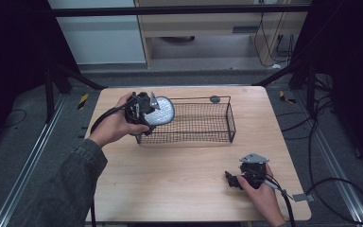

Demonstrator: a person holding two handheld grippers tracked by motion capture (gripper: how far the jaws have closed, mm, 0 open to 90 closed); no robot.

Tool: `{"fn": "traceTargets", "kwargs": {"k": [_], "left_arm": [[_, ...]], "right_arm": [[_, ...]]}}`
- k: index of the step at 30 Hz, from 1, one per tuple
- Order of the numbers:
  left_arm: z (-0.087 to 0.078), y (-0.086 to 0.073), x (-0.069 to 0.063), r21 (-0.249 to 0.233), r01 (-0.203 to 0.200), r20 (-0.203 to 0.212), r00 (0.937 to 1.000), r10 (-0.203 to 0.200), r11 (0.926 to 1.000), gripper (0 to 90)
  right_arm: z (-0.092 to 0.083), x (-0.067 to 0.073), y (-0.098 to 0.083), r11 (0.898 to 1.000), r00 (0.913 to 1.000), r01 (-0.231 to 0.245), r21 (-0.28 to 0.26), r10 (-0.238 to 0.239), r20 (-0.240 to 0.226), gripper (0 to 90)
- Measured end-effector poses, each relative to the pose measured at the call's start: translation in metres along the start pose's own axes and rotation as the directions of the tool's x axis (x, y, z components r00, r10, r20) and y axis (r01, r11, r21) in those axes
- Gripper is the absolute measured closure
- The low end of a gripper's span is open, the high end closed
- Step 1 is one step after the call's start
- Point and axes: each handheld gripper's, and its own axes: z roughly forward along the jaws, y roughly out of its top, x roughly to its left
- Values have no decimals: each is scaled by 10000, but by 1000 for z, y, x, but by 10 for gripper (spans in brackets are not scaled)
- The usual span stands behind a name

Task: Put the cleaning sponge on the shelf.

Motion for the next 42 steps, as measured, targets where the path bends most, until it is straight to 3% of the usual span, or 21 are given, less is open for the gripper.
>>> {"fn": "traceTargets", "kwargs": {"k": [16,31,42], "left_arm": [[-4,9,7,-167,-242,-363,9991,235,9996,95],[17,24,4,-27,-954,-725,9928,949,9954,94],[29,20,9,-138,-976,-518,9940,967,9951,94]], "right_arm": [[0,0,0,10000,10000,17,-18,-17,-10,4],[0,0,0,10000,10000,16,4,-16,-14,4],[0,0,1,10000,10000,-3,10,3,8,4]]}}
